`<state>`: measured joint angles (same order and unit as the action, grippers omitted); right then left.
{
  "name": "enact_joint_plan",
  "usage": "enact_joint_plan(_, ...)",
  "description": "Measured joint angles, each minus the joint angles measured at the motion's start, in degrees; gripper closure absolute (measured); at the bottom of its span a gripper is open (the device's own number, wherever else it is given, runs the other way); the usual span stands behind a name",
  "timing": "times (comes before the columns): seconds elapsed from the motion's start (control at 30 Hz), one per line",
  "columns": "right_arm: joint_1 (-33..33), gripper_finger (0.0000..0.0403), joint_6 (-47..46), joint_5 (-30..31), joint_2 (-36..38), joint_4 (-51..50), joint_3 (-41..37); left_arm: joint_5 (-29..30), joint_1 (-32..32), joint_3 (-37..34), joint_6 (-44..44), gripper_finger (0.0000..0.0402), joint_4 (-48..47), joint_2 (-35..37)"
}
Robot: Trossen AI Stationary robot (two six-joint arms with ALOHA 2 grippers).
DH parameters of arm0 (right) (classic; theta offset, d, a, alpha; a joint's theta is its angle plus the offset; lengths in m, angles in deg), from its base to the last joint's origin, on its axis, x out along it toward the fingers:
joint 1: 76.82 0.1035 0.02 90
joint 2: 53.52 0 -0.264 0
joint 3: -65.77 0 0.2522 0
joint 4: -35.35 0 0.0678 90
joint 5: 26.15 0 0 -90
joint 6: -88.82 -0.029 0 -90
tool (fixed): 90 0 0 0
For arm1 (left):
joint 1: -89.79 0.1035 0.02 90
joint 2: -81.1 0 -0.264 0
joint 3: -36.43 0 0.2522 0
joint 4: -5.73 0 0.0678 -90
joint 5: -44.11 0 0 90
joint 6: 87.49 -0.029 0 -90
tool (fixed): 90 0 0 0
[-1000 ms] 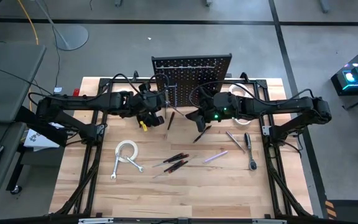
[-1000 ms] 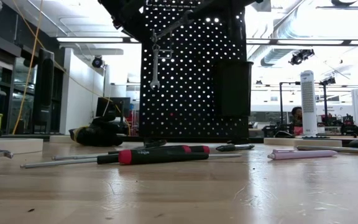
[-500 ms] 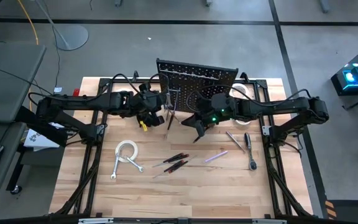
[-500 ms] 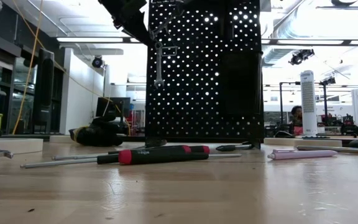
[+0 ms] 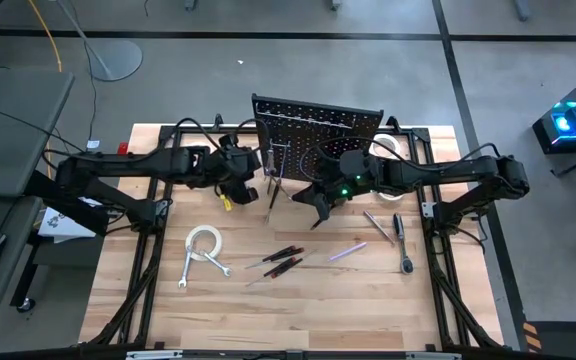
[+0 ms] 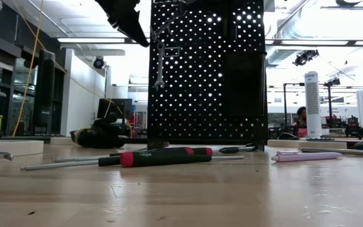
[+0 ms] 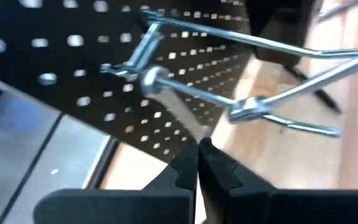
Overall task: Hang tools onto peg board
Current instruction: Hang the silver wrench on the peg board
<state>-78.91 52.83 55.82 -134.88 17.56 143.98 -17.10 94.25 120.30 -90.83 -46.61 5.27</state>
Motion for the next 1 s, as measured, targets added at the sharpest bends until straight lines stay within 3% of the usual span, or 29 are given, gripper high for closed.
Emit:
enact_joint_plan(0.1, 0.0, 0.0403, 0.2, -0.2, 0.0, 0.1, 0.0, 2.6, 0.8, 0.0, -2.1, 0.0401, 1.5, 0.0)
enact_joint_plan(0.3, 0.0, 0.0403, 0.4, -1.0, 0.0, 0.3, 0.0, -3.4, 3.2, 0.0, -10.1, 0.0401, 3.8, -1.3)
enact_joint_plan(0.63, 0.2, 0.0403, 1.5, -1.7, 0.0, 0.4, 0.0, -9.0, 3.8, 0.0, -14.4, 0.0401, 4.5, -1.2)
enact_joint_plan(1.0, 0.2, 0.0403, 1.5, -1.9, 0.0, 0.4, 0.0, -10.7, 3.8, 0.0, -15.1, 0.0401, 5.9, -1.2)
